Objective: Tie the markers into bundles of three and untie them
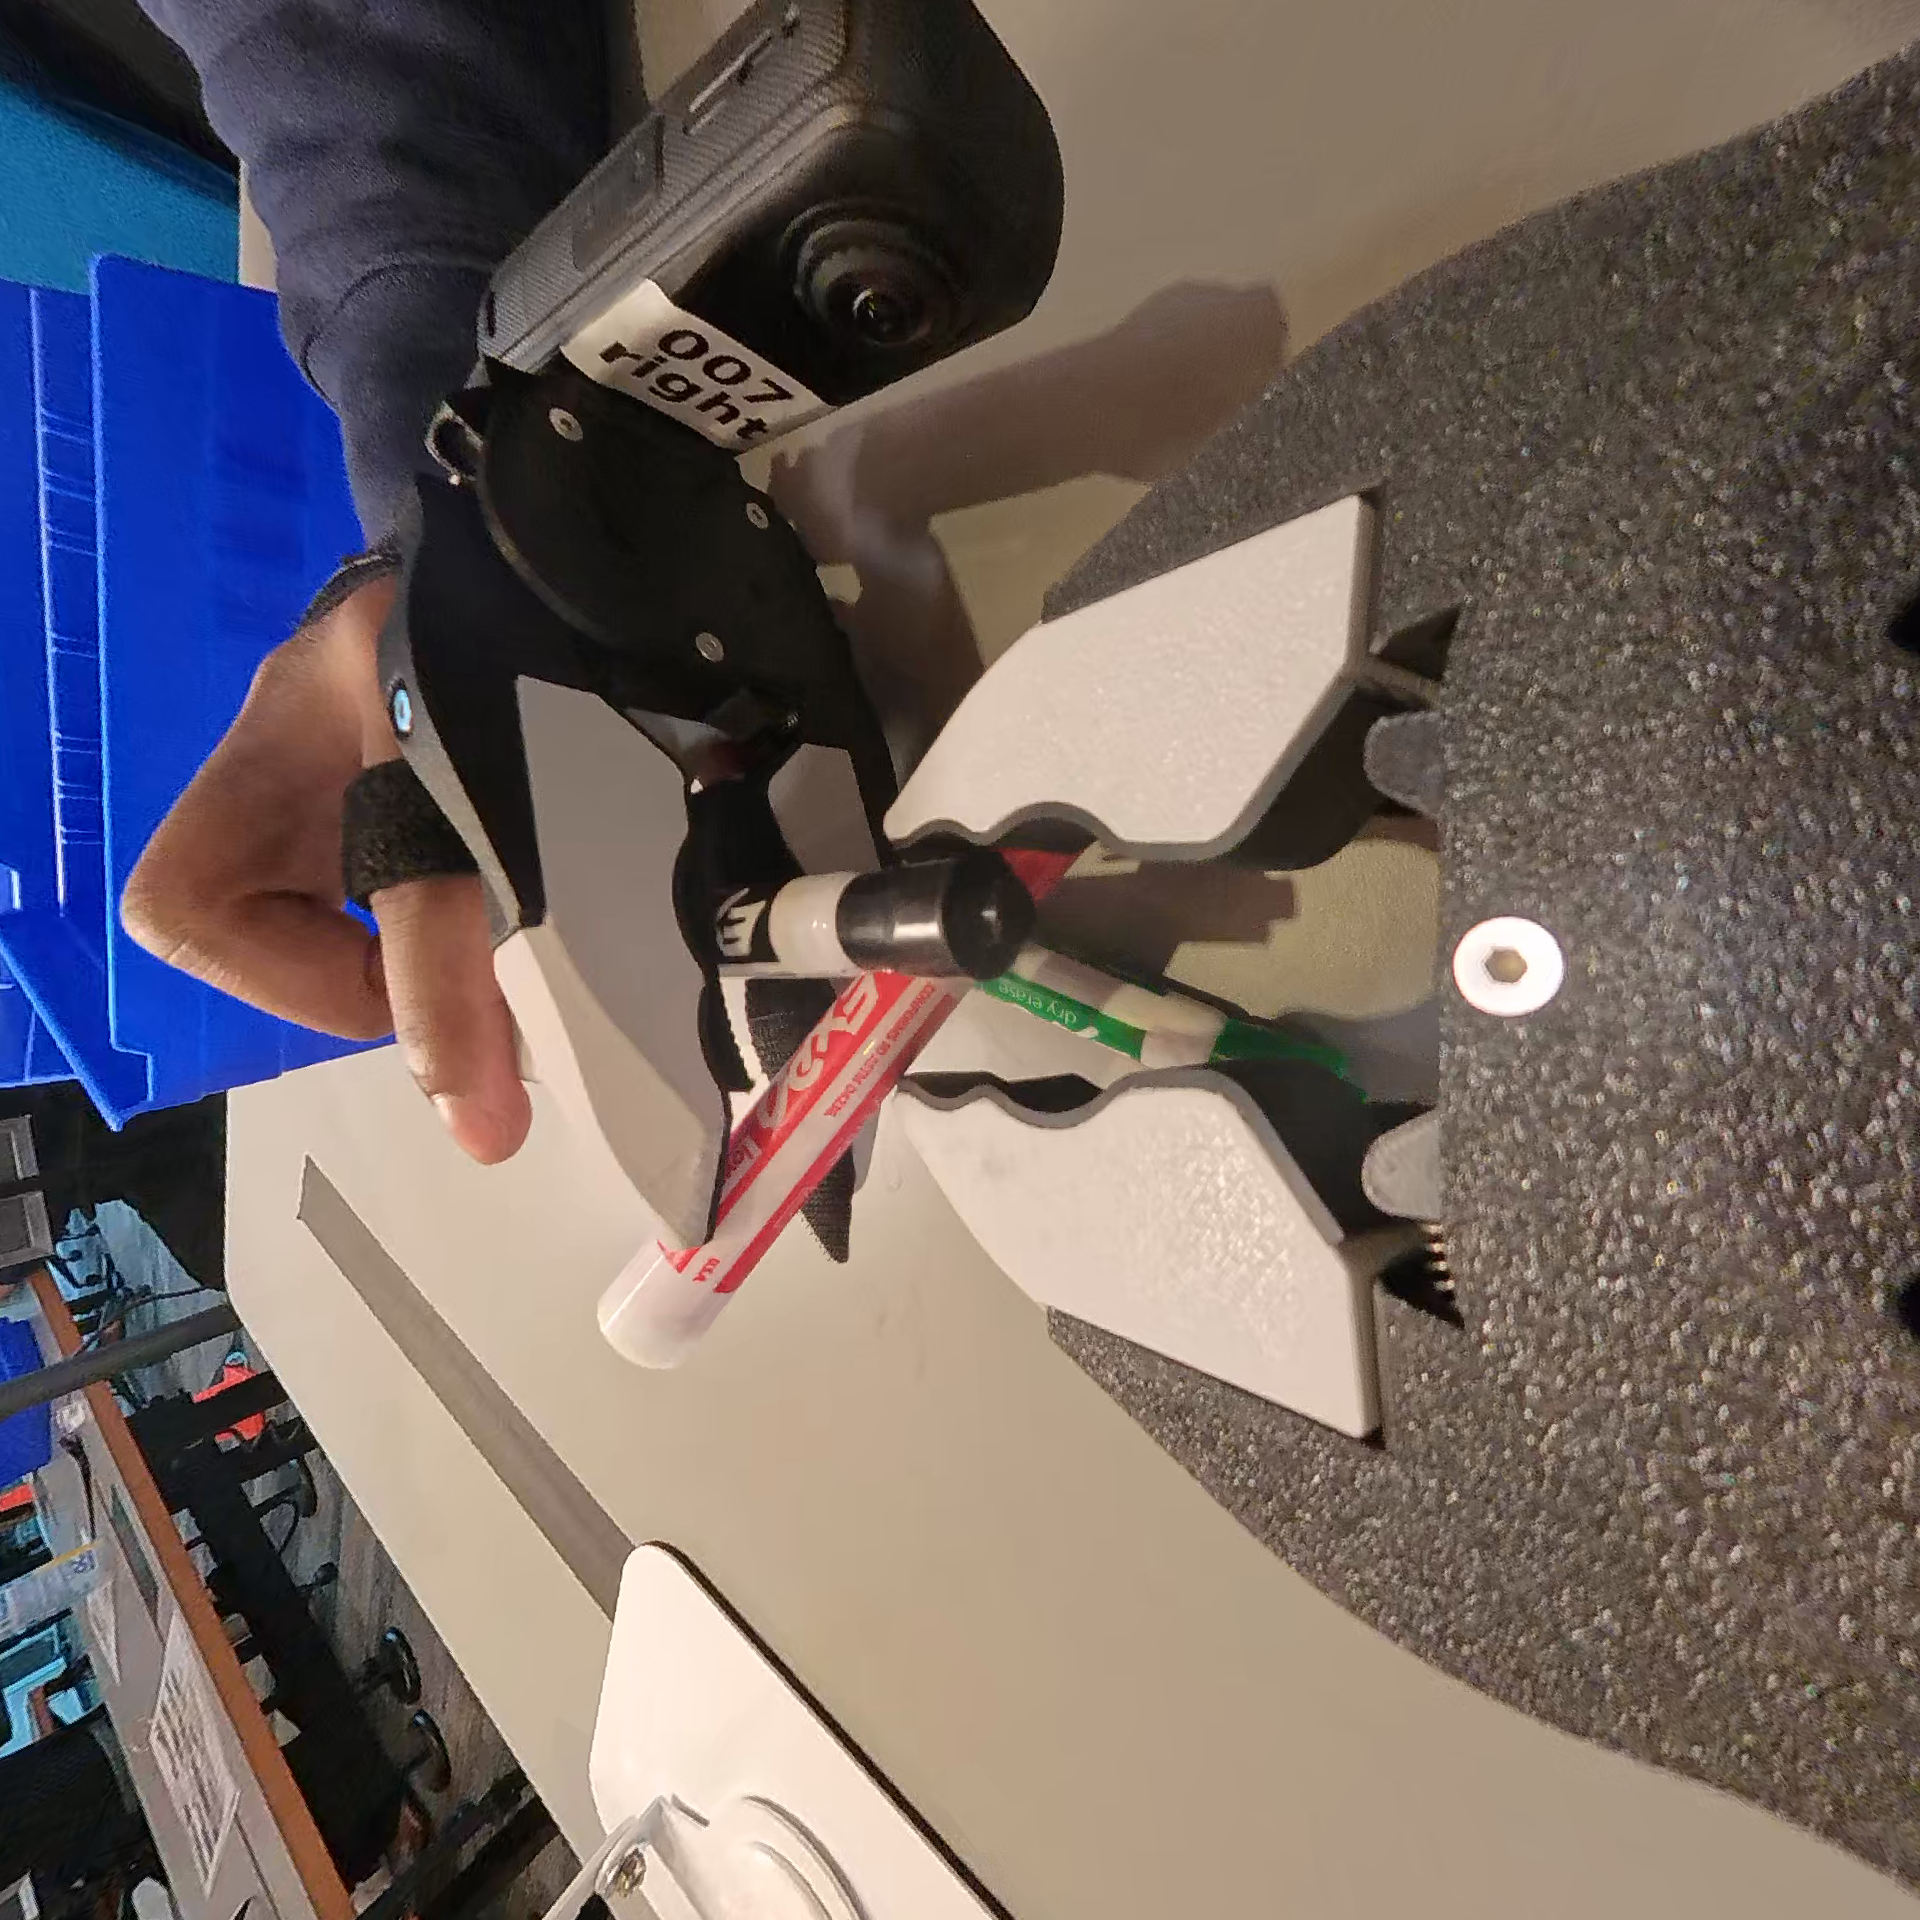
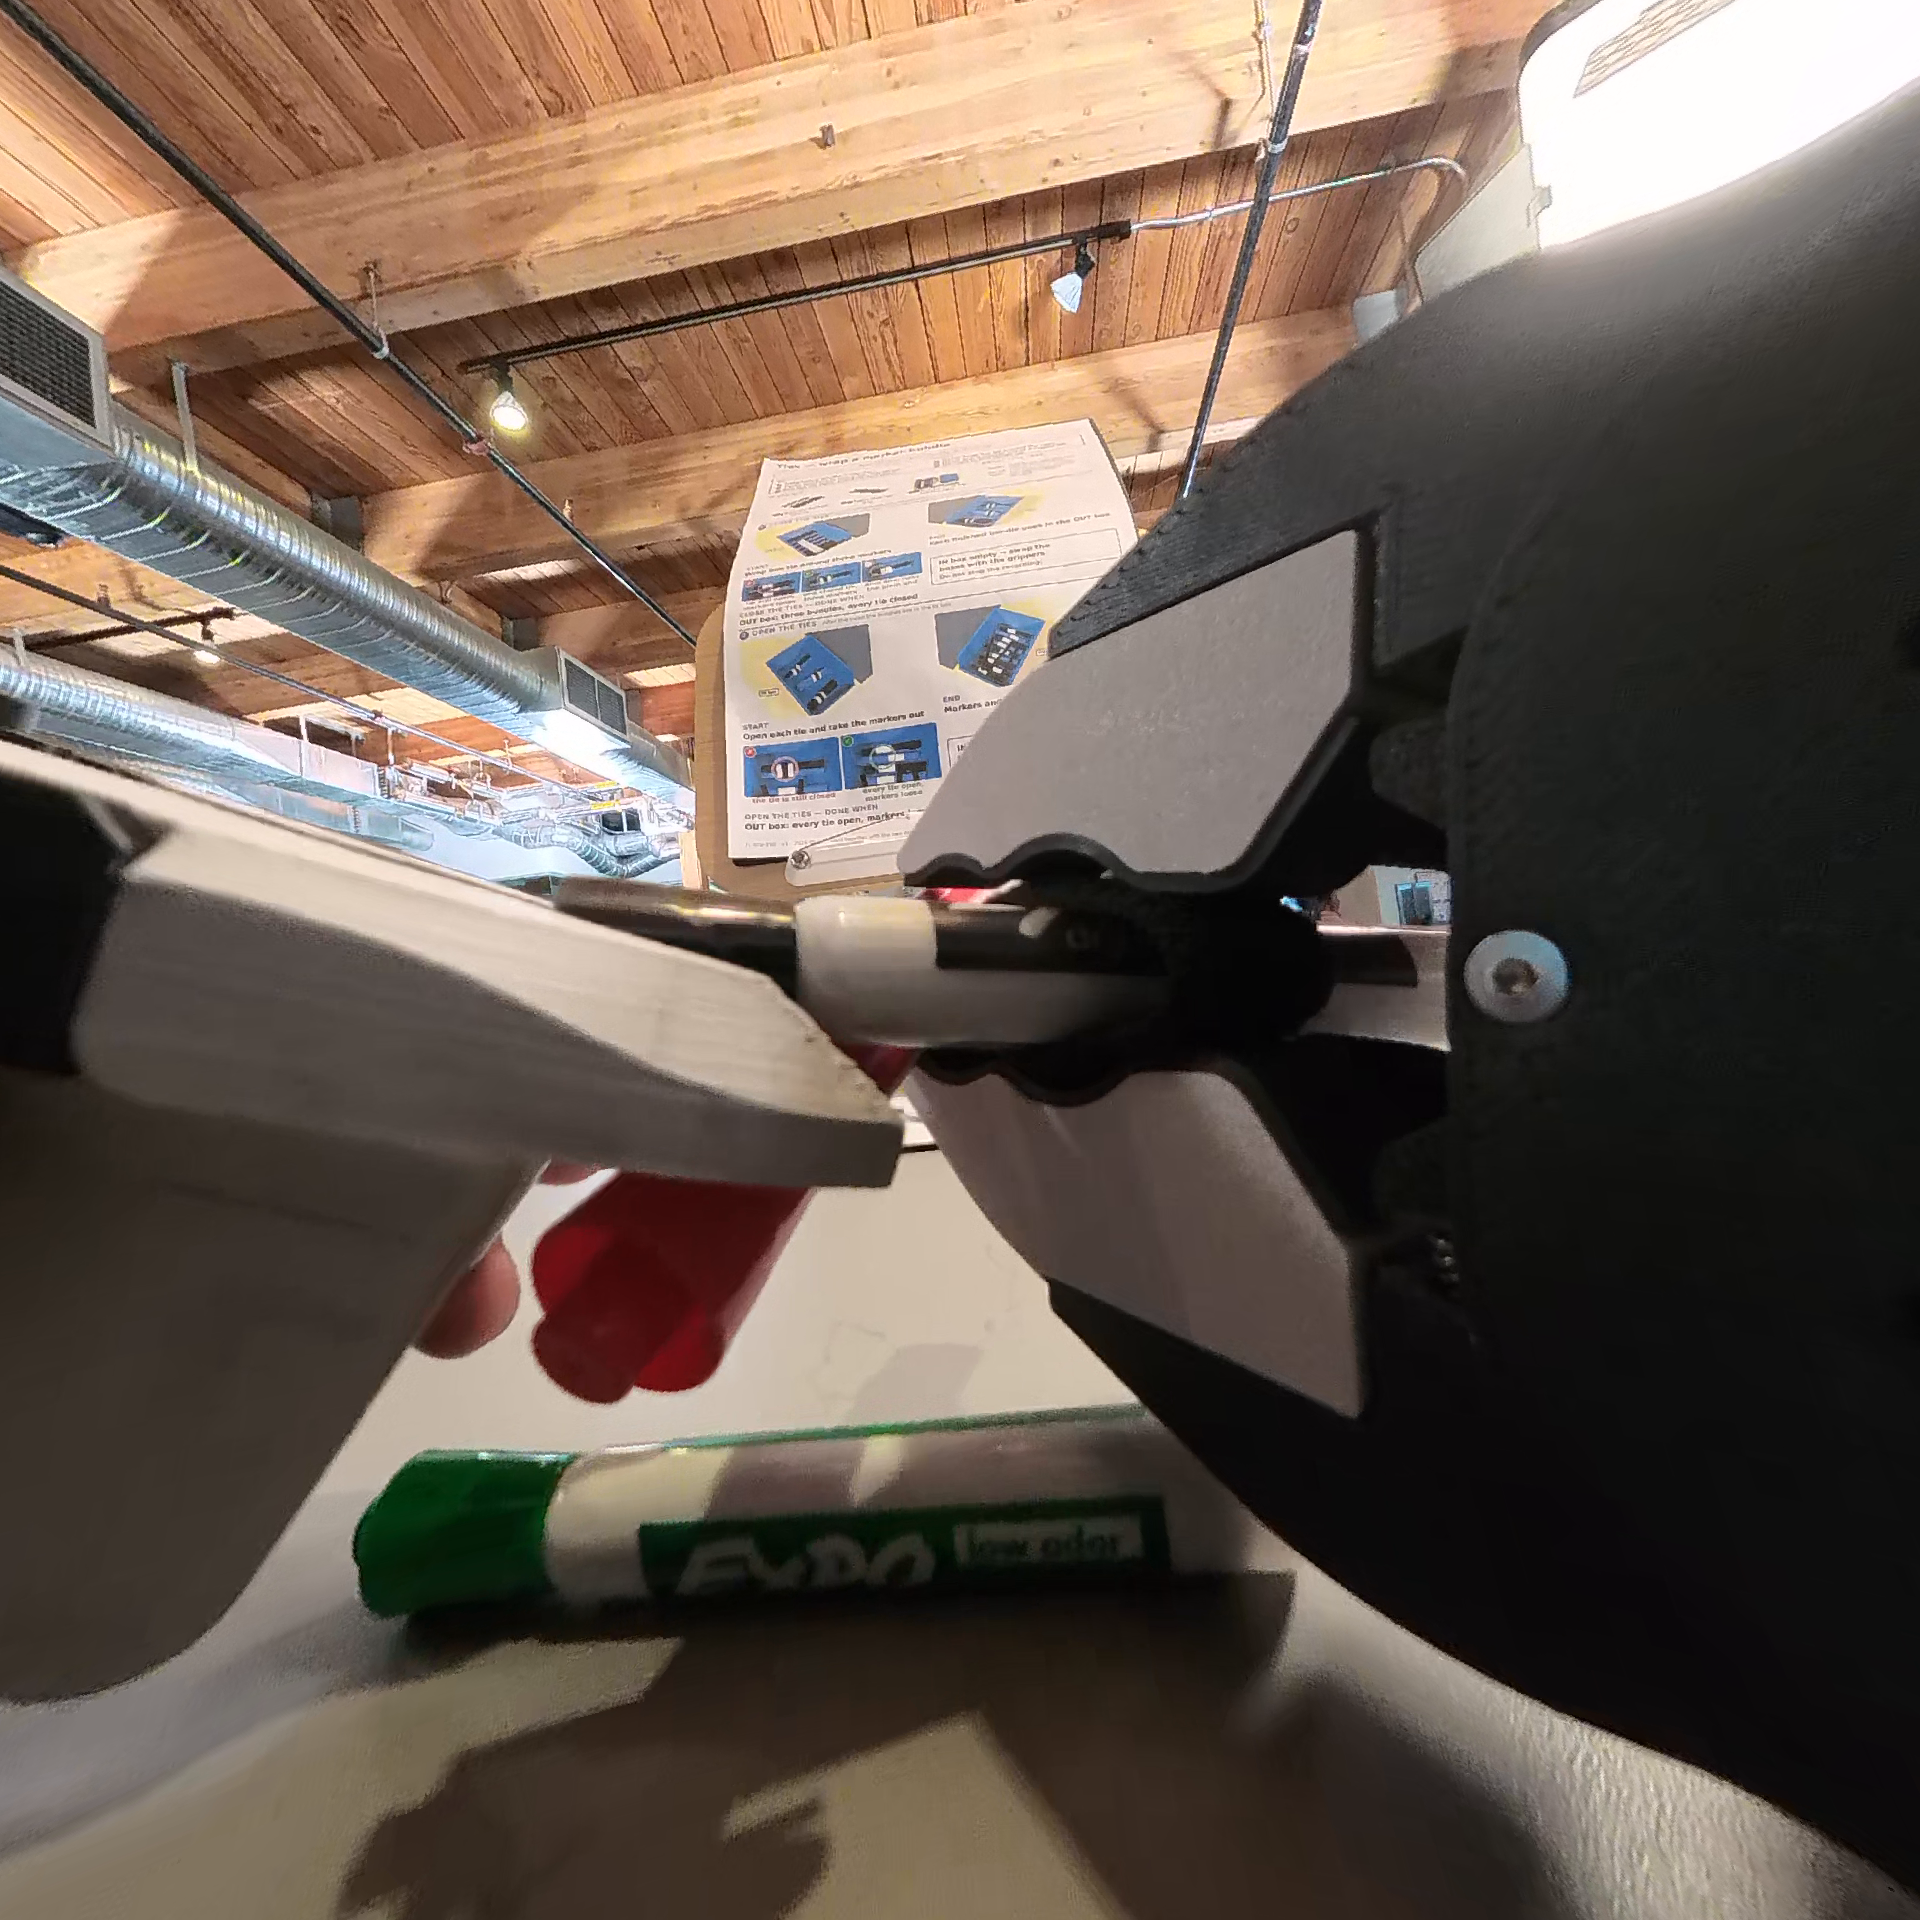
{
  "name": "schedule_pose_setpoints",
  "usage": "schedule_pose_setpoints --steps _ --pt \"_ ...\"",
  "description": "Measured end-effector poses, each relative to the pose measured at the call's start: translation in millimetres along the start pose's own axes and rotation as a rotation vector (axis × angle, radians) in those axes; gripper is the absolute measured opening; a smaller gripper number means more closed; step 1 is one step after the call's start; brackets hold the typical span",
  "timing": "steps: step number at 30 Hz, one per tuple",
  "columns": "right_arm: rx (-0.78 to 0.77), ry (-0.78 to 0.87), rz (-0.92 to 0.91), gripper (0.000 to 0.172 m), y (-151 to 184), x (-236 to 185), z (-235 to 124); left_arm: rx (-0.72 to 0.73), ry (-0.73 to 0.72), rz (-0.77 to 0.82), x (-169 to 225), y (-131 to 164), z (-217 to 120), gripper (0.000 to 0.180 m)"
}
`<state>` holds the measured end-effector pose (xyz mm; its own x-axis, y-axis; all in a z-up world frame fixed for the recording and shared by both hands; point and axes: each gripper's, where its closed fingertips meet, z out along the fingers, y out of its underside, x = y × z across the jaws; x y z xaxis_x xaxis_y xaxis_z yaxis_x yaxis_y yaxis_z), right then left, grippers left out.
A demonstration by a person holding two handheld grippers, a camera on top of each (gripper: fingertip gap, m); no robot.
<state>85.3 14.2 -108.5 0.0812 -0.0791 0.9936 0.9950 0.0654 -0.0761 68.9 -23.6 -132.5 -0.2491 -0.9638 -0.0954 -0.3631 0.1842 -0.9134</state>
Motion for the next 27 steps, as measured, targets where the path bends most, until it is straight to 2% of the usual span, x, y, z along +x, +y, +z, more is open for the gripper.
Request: schedule_pose_setpoints --steps 27 --pt "0.007 -0.022 0.050 0.031 1.5 -3.4 3.6 0.017 0.027 0.019 -1.7 -0.3 -4.3 0.045"
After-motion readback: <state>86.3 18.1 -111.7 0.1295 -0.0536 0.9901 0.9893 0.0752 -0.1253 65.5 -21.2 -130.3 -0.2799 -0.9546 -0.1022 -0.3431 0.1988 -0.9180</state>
